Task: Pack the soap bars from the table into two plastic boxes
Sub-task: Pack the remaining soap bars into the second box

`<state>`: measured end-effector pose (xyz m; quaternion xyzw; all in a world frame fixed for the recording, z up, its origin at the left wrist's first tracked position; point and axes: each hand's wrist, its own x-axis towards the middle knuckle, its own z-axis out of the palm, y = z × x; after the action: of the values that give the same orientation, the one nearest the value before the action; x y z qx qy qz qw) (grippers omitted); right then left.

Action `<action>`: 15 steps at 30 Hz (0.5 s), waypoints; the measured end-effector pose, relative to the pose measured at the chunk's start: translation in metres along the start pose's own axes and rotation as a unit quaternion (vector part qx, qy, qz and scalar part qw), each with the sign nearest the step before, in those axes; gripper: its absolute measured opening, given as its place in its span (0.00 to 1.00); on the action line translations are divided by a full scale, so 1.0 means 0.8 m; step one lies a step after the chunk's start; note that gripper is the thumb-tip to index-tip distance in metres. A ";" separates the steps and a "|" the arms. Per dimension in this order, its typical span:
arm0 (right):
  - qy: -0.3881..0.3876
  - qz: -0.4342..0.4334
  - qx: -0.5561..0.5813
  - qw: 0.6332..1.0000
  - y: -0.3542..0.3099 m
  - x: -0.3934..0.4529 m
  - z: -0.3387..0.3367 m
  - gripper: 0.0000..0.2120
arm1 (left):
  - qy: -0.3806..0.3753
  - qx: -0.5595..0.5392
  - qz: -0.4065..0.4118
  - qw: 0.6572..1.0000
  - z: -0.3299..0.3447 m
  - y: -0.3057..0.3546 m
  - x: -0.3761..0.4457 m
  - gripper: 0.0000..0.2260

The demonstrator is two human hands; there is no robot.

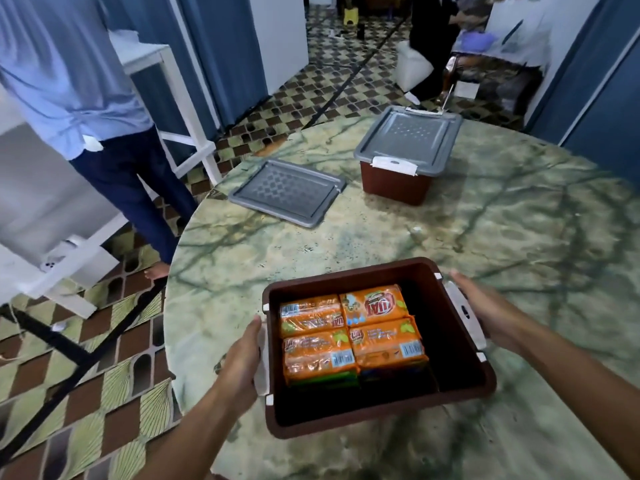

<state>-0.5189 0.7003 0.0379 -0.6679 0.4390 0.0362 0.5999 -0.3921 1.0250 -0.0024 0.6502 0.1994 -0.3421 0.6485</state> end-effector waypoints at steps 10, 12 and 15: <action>0.146 0.026 0.153 0.977 0.028 -0.014 0.070 0.21 | -0.160 0.061 0.005 0.985 -0.010 0.081 0.107 0.24; 0.213 0.031 0.169 0.962 0.021 -0.028 0.096 0.22 | -0.204 0.085 -0.010 0.975 -0.008 0.121 0.134 0.24; 0.274 0.028 0.180 0.944 -0.002 -0.042 0.128 0.24 | -0.264 0.138 -0.021 0.954 -0.002 0.186 0.154 0.24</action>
<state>-0.4895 0.8038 0.0302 -0.5206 0.6041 -0.2115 0.5650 -0.2025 0.9922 0.0157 0.6159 -0.0146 -0.5391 0.5743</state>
